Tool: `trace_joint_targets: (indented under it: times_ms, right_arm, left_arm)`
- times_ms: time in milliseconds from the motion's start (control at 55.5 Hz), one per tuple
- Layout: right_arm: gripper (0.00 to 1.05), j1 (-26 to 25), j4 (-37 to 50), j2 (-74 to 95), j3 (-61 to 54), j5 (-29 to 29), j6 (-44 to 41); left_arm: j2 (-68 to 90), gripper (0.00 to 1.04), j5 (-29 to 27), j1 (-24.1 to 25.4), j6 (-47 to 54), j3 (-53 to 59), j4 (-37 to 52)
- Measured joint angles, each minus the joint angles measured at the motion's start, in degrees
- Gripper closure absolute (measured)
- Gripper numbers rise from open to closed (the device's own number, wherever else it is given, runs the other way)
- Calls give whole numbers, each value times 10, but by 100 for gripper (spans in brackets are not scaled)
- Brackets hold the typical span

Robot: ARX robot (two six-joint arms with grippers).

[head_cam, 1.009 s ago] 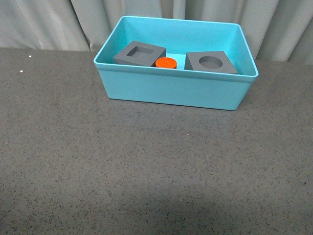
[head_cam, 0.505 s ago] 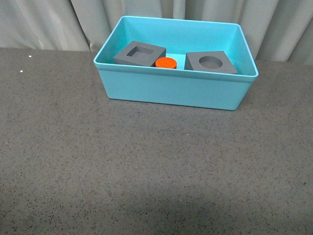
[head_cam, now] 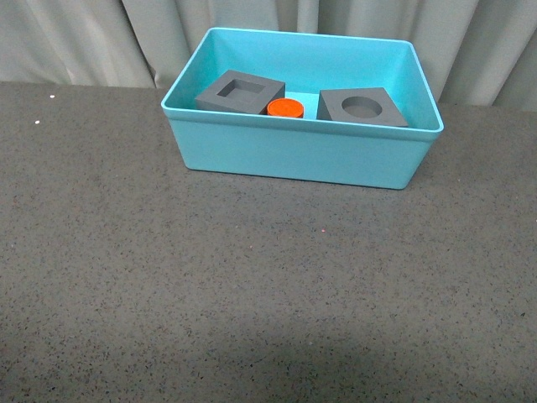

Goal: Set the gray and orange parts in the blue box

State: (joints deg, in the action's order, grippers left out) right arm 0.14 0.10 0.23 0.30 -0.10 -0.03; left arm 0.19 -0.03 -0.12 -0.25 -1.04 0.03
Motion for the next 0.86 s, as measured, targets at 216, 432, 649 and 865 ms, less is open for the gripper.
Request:
trace_joint_targets:
  times_ms: [216, 432, 649, 865]
  right_arm:
    - [58, 0, 0, 0, 0, 0, 0]
    - [22, 0, 0, 0, 0, 0, 0]
    - [10, 0, 0, 0, 0, 0, 0]
    - [10, 0, 0, 0, 0, 0, 0]
  left_arm:
    - [0, 7, 0, 0, 0, 0, 0]
    - [0, 7, 0, 0, 0, 0, 0]
    - [0, 7, 0, 0, 0, 0, 0]
    - [0, 7, 0, 0, 0, 0, 0]
